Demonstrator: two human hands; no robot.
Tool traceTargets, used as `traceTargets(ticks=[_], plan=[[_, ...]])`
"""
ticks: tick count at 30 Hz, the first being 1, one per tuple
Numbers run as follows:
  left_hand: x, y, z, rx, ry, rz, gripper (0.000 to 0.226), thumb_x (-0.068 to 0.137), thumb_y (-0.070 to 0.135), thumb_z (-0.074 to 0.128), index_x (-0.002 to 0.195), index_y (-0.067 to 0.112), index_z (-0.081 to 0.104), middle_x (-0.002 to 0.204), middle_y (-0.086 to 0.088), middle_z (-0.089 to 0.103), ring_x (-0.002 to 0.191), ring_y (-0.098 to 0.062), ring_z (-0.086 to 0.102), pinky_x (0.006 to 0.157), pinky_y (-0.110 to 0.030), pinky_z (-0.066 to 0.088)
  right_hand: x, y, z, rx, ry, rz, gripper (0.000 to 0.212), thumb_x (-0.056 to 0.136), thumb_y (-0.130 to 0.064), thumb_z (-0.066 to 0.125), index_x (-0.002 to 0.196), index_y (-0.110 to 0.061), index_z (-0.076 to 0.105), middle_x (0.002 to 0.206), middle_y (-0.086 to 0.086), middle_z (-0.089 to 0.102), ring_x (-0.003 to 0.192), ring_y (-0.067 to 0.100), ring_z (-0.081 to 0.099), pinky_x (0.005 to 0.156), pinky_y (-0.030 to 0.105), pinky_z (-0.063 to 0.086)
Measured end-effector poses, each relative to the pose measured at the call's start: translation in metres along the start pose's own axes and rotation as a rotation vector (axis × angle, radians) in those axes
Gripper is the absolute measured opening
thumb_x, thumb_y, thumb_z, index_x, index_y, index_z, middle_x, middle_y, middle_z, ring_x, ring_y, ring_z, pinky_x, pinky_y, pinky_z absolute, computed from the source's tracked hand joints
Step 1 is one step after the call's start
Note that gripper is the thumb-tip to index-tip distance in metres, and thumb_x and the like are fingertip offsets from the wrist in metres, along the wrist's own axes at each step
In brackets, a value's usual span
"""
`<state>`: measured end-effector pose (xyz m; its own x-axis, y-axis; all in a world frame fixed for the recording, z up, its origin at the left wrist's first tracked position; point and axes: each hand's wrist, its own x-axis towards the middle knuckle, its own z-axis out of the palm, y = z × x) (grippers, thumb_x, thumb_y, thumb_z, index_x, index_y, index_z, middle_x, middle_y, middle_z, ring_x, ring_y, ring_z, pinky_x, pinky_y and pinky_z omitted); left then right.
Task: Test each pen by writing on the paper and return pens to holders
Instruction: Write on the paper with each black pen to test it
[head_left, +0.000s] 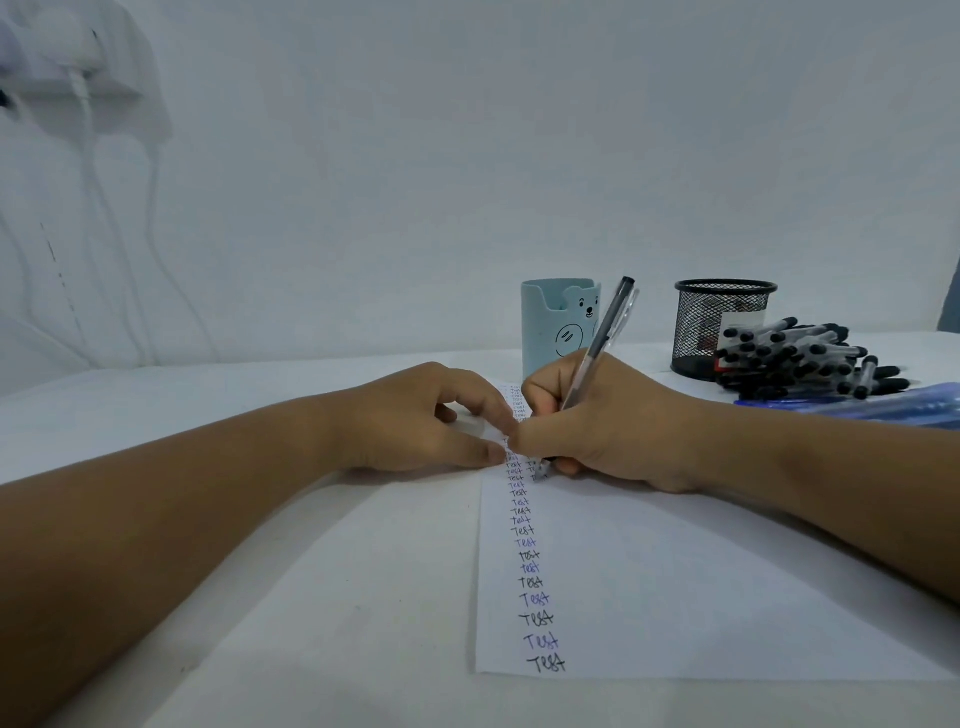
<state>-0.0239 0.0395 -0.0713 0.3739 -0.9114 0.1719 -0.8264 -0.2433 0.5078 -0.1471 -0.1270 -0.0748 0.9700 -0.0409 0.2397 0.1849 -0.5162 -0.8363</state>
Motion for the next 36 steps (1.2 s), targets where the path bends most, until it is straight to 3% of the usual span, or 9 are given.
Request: traceTargets(ticks=[6,14,19,23,36], plan=[[0.0009,-0.0017,0.0004,-0.028,0.0,0.006,0.022,0.079,0.039,0.073,0.102,0.041,0.075,0.121,0.025,0.065,0.121,0.002,0.054,0.103,-0.026,0.04,-0.0016,-0.0027,0.0005,-0.053,-0.027,-0.015,0.038,0.081,0.005,0.066,0.055,-0.009,0.041,0.047,0.006,0.047,0.042,0.011,0.041,0.043,0.018,0.034],[0.002,-0.0011,0.0006,-0.034,0.008,0.002,0.023,0.076,0.042,0.072,0.098,0.043,0.074,0.119,0.025,0.065,0.119,0.004,0.055,0.101,-0.025,0.04,-0.002,-0.0031,0.0008,-0.036,-0.037,-0.016,0.045,0.083,0.004,0.067,0.053,-0.014,0.039,0.045,0.004,0.048,0.041,0.011,0.039,0.042,0.015,0.033],[0.0008,-0.0012,0.0011,-0.023,0.008,-0.005,0.026,0.076,0.042,0.072,0.102,0.04,0.075,0.121,0.025,0.065,0.12,0.003,0.054,0.103,-0.024,0.04,-0.0009,-0.0025,0.0013,-0.052,-0.009,-0.023,0.043,0.08,0.007,0.062,0.054,-0.014,0.035,0.043,-0.002,0.039,0.041,0.011,0.039,0.042,0.017,0.031],[0.0004,-0.0008,0.0004,-0.02,-0.002,-0.005,0.024,0.082,0.036,0.076,0.106,0.039,0.075,0.122,0.026,0.065,0.121,0.004,0.054,0.105,-0.027,0.04,-0.0004,-0.0014,0.0003,-0.002,-0.025,-0.015,0.045,0.081,0.009,0.061,0.053,-0.013,0.035,0.042,-0.001,0.037,0.04,0.011,0.04,0.042,0.017,0.033],[0.0013,-0.0001,0.0009,-0.017,0.004,-0.009,0.029,0.076,0.042,0.071,0.104,0.041,0.075,0.121,0.027,0.065,0.122,0.004,0.053,0.106,-0.027,0.041,0.0002,0.0009,-0.0015,-0.019,-0.029,-0.048,0.045,0.08,0.011,0.059,0.054,-0.014,0.032,0.045,-0.001,0.036,0.042,0.013,0.038,0.042,0.018,0.032]])
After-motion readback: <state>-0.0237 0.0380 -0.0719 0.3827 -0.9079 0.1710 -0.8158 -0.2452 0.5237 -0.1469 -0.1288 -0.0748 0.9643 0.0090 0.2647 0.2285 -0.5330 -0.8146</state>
